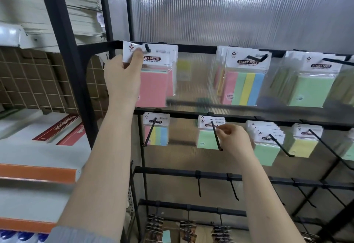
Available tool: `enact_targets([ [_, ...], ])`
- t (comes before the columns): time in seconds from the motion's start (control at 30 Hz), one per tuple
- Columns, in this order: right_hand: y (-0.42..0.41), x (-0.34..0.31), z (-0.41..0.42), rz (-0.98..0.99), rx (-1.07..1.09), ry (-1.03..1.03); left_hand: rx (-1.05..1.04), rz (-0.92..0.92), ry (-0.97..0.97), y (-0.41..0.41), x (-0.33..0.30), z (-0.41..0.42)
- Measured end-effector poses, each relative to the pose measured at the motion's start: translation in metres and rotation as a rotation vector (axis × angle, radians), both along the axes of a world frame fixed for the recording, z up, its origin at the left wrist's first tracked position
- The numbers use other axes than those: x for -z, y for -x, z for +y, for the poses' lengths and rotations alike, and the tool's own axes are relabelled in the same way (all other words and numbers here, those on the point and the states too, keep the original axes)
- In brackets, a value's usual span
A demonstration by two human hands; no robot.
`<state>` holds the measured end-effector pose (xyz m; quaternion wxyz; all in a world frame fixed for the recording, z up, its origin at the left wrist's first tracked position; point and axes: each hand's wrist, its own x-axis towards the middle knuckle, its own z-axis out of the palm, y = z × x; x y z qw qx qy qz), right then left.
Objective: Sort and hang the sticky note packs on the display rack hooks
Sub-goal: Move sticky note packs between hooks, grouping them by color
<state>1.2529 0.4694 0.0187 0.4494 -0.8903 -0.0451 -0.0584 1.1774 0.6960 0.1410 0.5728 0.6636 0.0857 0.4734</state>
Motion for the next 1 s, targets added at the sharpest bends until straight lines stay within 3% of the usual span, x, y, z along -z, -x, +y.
enact_targets([
  [0.33,-0.034,0.027,0.002,0.106,0.134,-0.177,0.049,0.152,0.06,-0.039,0.002,0.01],
  [0.83,-0.061,0.043,0.017,0.047,0.27,-0.321,-0.165,0.173,-0.17,-0.057,0.014,0.013],
  [1.0,-0.063,0.048,0.018,0.061,0.242,-0.378,-0.226,0.259,-0.233,-0.05,0.027,0.014],
])
